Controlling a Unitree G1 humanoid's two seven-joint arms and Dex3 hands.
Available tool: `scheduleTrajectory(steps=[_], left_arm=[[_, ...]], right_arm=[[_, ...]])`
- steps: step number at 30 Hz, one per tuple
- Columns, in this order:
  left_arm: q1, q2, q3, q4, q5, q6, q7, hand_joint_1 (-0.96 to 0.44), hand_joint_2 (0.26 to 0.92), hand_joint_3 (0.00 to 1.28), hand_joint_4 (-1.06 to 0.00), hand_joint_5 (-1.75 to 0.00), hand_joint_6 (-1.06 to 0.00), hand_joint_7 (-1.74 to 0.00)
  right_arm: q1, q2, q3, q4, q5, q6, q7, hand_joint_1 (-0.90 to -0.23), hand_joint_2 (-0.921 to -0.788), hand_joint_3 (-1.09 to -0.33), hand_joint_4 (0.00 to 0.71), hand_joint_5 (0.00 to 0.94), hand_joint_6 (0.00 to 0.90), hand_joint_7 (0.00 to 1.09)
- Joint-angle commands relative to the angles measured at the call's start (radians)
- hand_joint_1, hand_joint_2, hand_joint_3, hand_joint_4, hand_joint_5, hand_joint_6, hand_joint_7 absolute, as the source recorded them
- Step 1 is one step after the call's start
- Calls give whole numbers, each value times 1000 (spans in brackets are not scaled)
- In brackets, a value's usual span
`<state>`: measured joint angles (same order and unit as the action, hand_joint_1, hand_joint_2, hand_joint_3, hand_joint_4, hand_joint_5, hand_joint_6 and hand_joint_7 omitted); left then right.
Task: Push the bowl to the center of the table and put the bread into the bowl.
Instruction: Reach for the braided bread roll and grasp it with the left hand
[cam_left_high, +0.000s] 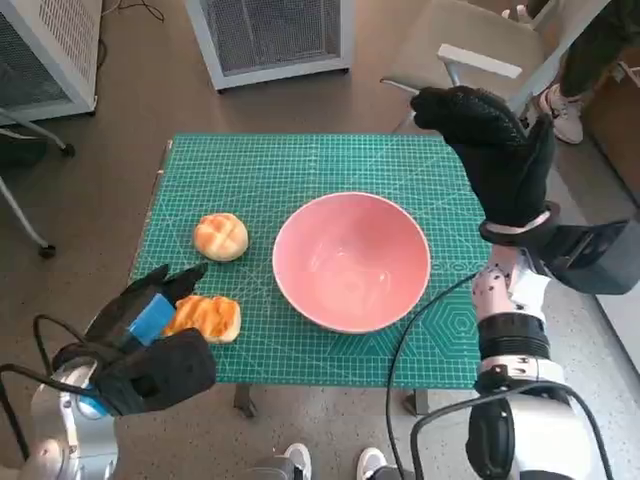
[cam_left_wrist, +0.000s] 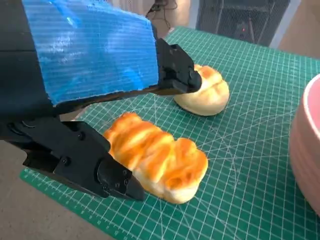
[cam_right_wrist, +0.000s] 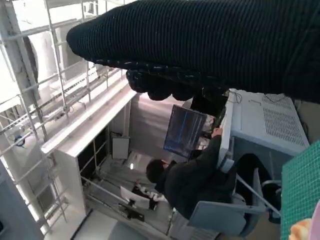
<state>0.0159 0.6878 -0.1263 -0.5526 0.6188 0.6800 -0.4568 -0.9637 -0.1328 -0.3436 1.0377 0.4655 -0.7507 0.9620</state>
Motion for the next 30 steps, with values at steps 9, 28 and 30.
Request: scheduleTrajectory(steps=[9,28,30], left_arm=[[-38,-24,-36,35,45,1,-4,-143,764,0,-180,-1,-343,-2],[-54,-49,-46,70,71,-6,3,-123,766,1,-182,-1,-345,-1],[-58,-51,-50,76,74,-6,3,-124,767,1,-182,-1,-345,-1]], right_arm=[[20,-8,-2,10,-5,21,4,-587,-921,-650,169,0,13,522],[23,-10,-5,16,-7,14,4,-577,-921,-642,169,0,22,516],[22,-12,-6,18,-6,16,6,-575,-921,-641,169,0,23,515]])
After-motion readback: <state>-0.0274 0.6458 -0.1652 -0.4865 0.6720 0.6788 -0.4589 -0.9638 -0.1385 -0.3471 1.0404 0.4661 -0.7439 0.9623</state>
